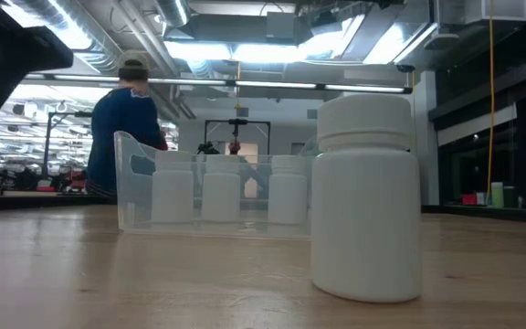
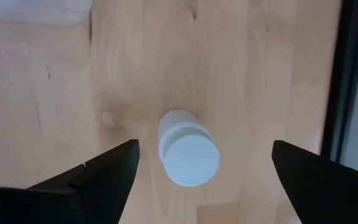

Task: Pick and place pill bottles into a basket
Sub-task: Put the white medicine bottle into the transparent bin

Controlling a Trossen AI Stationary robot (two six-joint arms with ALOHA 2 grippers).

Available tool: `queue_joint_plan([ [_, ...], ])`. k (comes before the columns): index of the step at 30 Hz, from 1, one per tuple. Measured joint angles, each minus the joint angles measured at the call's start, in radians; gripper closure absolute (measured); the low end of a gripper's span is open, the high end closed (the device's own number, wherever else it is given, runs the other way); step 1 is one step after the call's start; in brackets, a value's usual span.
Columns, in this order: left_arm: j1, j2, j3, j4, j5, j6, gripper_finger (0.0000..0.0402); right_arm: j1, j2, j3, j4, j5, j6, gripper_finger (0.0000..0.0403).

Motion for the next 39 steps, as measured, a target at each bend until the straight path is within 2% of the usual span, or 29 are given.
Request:
queue_joint_plan([
  [9,-0.014,0.009,-0.041,0.002,-0.006,-0.019,0.0043,0.0,0.0,0.0,-0.007,0.0,0.0,0.0114],
  [15,-0.022,0.008,-0.063,0.013,-0.047,-0.028,0.0043,0.0,0.0,0.0,-0.006,0.0,0.0,0.0114],
  [35,-0.022,0.008,-0.168,0.133,-0.063,-0.094,0.0043,0.0,0.0,0.0,-0.01,0.0,0.0,0.0114],
  [39,-0.022,0.008,-0.168,0.164,-0.063,-0.095,0.0056,-0.007,0.0,0.0,-0.01,-0.001,0.0,0.0114],
])
